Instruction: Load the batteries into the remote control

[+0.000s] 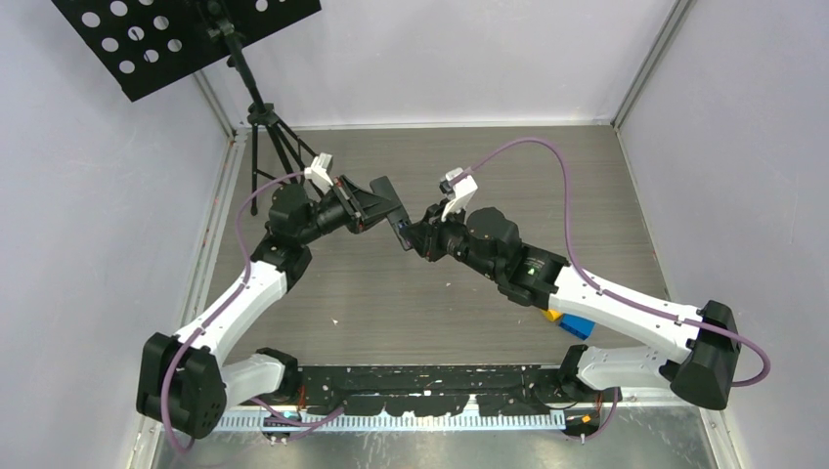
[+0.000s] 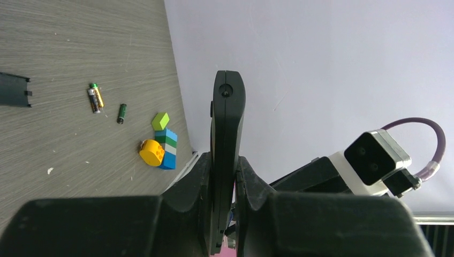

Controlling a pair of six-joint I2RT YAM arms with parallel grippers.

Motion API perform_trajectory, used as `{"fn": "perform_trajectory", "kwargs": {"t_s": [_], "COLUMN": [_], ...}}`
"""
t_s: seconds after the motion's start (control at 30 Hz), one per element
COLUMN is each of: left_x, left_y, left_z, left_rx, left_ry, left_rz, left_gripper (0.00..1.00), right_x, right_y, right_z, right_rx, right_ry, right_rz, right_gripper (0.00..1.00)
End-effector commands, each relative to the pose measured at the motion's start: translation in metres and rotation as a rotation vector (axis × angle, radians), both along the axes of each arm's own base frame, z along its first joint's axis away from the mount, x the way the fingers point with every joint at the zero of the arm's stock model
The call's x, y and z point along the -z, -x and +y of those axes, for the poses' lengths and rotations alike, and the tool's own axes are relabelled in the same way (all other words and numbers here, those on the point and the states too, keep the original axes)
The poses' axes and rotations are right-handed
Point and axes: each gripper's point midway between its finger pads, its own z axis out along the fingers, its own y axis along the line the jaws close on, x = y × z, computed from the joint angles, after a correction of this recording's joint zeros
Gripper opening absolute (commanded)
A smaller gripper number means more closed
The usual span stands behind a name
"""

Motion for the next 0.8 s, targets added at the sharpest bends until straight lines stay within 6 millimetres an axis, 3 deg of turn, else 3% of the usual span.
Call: {"fn": "perform_trajectory", "kwargs": {"t_s": [0.0,0.27,0.77], "left_x": [-0.093,-0.077,-0.07], "left_y": [0.018,0.025,0.024], "left_z": [0.015,0.015,0.014], "left_rx": [-0.025,-0.012,-0.012], "left_ry": [0.175,0.126,0.098], "left_rz": [-0.266,-0.261,-0.26], "left_gripper": [0.0,0.0,0.0], "right_x": [0.093,0.049,-0.007], "right_y": [0.02,0.01,-0.007], "right_z": [-0.032,-0.028,-0.039], "right_rx": [0.022,0.058,0.148], "right_ry": [0.301,0.178,0.001], "right_rz": [0.211,0.18,0.177], "right_gripper": [0.2,0.29,0.51]}}
